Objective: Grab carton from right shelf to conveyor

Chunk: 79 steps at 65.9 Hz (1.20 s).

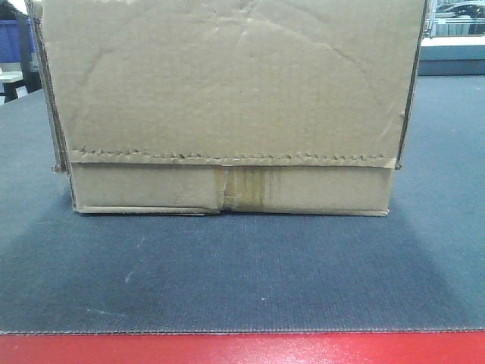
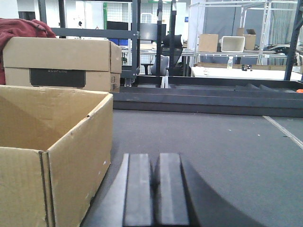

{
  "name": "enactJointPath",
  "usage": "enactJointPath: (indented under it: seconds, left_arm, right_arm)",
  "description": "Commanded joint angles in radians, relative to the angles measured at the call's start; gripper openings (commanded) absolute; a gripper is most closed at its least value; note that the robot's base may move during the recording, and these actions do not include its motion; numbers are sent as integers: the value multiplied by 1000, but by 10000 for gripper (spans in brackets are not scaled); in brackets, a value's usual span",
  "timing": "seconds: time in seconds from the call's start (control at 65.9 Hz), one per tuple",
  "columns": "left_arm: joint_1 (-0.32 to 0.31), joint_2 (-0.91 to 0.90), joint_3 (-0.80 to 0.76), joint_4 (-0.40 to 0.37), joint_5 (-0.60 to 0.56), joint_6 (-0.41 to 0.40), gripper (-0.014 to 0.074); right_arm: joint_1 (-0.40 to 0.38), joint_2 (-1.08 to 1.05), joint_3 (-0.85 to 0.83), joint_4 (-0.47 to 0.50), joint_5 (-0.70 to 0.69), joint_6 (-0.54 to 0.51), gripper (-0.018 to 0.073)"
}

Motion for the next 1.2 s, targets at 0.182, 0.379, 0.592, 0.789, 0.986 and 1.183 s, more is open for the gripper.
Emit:
enactJointPath:
  seconds: [0.182,0.379,0.592,0.789,0.986,1.183]
  left_arm:
    - [1,-6,-2,-6,-21,1,20]
    - [1,-6,-2,-6,-21,1,20]
    - [1,-6,-2,-6,-21,1,20]
    - [1,-6,-2,-6,-21,1,20]
    - [1,-6,-2,-6,-21,1,20]
    - [1,-6,-2,-6,-21,1,20]
  right_arm:
    - [-35,-3,2,31,-31,-11,-70]
    - [-128,-3,131,239,-126,-215,-70]
    - [-126,-85,346,239,-235,-215,-70]
    - [-126,-120,390,239,-226,-215,-70]
    - [-126,-120,390,239,-228,-215,-70]
    - [-126,-120,390,239,-228,-215,-70]
